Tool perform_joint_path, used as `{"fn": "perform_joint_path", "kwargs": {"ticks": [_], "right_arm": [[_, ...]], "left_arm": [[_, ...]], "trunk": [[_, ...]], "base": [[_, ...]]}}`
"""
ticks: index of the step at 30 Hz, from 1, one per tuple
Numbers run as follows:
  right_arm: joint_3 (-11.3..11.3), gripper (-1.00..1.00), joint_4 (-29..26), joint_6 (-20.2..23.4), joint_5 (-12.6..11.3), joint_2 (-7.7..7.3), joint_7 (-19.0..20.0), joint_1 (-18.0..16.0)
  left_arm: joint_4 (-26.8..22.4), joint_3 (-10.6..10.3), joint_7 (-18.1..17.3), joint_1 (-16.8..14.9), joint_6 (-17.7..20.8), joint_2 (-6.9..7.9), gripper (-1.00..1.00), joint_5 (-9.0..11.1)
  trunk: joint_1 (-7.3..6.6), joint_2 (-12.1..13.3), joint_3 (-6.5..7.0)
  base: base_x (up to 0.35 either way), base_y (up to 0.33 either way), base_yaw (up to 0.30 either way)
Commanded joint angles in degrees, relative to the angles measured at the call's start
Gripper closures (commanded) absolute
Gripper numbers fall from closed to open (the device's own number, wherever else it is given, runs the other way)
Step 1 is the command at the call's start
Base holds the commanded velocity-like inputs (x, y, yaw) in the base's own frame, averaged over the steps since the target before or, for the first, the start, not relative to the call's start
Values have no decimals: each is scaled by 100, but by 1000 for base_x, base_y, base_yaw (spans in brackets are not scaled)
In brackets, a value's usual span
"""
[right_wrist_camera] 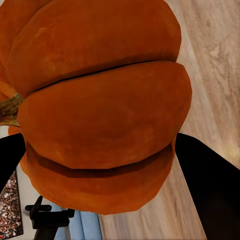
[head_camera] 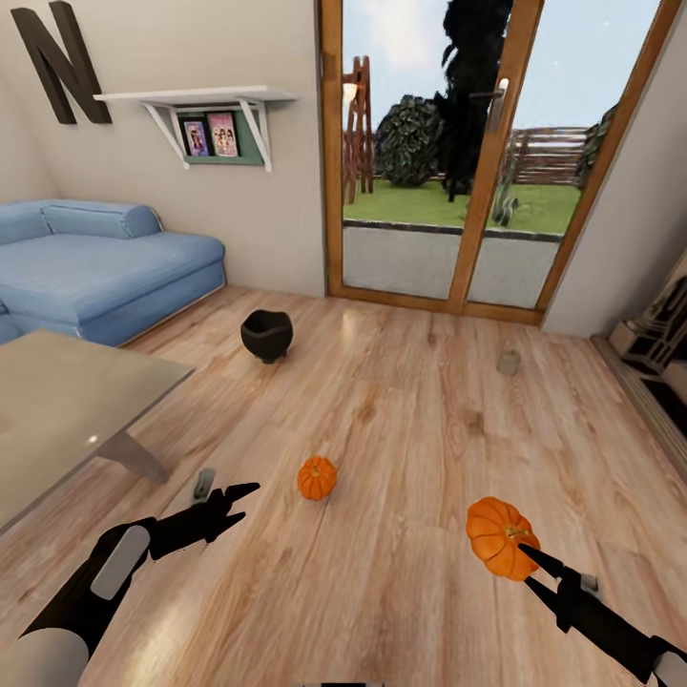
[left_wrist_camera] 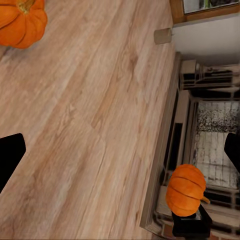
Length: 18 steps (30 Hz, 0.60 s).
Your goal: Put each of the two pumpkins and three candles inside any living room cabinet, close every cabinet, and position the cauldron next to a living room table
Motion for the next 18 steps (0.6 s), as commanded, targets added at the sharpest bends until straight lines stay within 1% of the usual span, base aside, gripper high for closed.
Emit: {"fn": "perform_joint_path", "kwargs": {"ticks": [1,6,15,18], "right_arm": [[-29,100,-4,68,-44,2,4,-4],[-26,100,-4,68,-44,2,2,-10],[-25,100,-5,66,-44,8,-5,-4],[-25,100,-5,67,-44,10,-1,-7]], "left_arm": [[-1,12,-13,-3,35,-1,-100,4],[-1,13,-14,-3,35,-1,-100,8],[-1,12,-14,-3,35,-1,-100,5],[-21,20,-18,-3,35,-1,-100,9]], "trunk": [[2,-2,-5],[2,-2,-5],[2,-2,-5],[2,-2,-5]], "base": [[286,-114,0],[318,-29,0],[336,120,0],[216,62,0]]}}
